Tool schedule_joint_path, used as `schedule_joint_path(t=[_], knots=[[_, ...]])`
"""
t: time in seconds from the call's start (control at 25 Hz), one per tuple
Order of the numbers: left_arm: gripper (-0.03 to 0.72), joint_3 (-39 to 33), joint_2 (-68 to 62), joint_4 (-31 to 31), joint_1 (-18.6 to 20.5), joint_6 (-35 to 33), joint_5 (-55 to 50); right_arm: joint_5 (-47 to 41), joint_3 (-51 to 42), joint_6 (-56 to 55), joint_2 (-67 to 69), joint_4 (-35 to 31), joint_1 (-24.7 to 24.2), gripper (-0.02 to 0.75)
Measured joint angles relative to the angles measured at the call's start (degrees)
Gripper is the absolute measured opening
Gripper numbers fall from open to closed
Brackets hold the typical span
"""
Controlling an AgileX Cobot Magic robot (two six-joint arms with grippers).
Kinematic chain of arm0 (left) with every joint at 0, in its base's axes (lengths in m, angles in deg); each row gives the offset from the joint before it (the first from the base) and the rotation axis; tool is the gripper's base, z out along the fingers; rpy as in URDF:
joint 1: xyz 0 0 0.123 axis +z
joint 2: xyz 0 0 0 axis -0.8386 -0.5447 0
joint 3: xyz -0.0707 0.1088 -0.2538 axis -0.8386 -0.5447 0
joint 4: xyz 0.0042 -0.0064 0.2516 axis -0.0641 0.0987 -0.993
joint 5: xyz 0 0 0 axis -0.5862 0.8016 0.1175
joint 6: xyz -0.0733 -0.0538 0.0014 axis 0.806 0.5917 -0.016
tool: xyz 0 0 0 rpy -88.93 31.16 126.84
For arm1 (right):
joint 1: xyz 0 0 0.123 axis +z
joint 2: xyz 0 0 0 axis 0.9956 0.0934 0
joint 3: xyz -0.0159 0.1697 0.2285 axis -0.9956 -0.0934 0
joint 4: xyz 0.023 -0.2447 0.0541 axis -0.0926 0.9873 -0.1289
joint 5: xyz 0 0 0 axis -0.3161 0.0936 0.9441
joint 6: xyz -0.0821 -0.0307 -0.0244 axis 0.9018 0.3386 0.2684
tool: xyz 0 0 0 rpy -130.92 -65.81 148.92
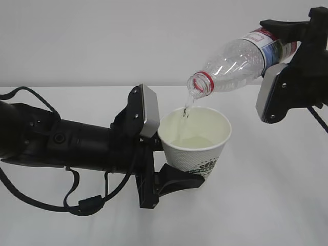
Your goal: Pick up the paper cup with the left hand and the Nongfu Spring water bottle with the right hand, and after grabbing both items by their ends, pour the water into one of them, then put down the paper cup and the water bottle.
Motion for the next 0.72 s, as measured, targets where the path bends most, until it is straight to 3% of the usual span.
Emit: schedule_joint_path(t=[0.72], knots=[[0.517,0.00,0.00,0.00,0.00,0.00,-0.10,0.20,0.10,0.13,0.00,0.00,0.00,0.515]])
